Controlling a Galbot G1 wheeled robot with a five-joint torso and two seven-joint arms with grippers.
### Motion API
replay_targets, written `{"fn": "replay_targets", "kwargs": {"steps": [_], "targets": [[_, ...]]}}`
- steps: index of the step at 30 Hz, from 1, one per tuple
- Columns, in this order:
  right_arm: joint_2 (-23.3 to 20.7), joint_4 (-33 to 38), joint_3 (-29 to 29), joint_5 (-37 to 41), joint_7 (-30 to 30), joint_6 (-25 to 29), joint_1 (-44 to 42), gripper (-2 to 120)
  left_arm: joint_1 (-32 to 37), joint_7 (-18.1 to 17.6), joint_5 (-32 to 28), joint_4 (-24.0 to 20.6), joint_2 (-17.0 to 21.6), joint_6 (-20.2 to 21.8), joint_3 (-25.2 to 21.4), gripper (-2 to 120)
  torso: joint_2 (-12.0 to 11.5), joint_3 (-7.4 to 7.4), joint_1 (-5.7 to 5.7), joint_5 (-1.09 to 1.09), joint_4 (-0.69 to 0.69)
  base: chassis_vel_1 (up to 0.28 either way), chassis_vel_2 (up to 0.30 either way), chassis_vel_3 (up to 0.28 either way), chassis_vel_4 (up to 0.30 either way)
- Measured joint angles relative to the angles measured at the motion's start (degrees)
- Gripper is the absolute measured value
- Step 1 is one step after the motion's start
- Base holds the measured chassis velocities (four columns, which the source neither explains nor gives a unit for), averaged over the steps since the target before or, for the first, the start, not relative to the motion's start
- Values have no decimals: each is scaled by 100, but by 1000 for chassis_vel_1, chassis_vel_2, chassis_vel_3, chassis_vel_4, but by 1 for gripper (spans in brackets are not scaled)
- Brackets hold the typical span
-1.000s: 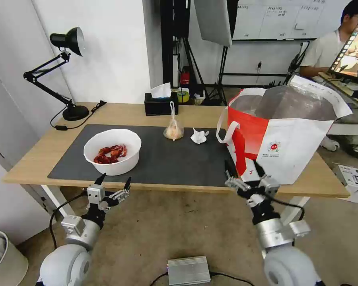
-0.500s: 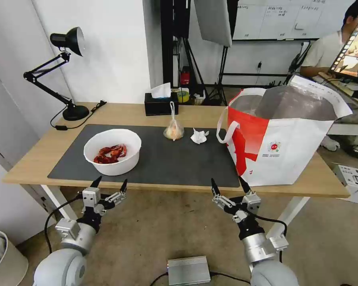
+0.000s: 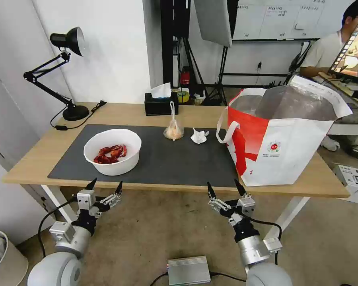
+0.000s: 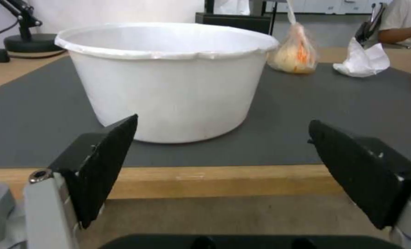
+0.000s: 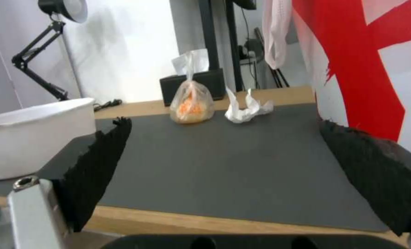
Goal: Pick up the trash from the table and place it into the takeout bag.
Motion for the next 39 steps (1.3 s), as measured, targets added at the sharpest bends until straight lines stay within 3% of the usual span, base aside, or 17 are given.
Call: {"fn": "replay_targets", "kwargs": {"steps": [11, 30, 39], "targets": [[11, -162, -130, -128, -35, 1, 182, 100, 29, 90, 15, 68, -31, -108, -45, 100, 0, 0, 0, 0, 0, 0, 0, 0, 0], [-215, -1445, -1156, 561, 123, -292, 2226, 100, 52, 125, 52, 12, -236, -157, 34, 100, -1, 0, 0, 0, 0, 0, 0, 0, 0], [-111, -1831, -1588, 1105, 409, -520, 3049, 100, 29, 130, 30, 71, -239, -189, 5, 100, 0, 0, 0, 0, 0, 0, 0, 0, 0]]}}
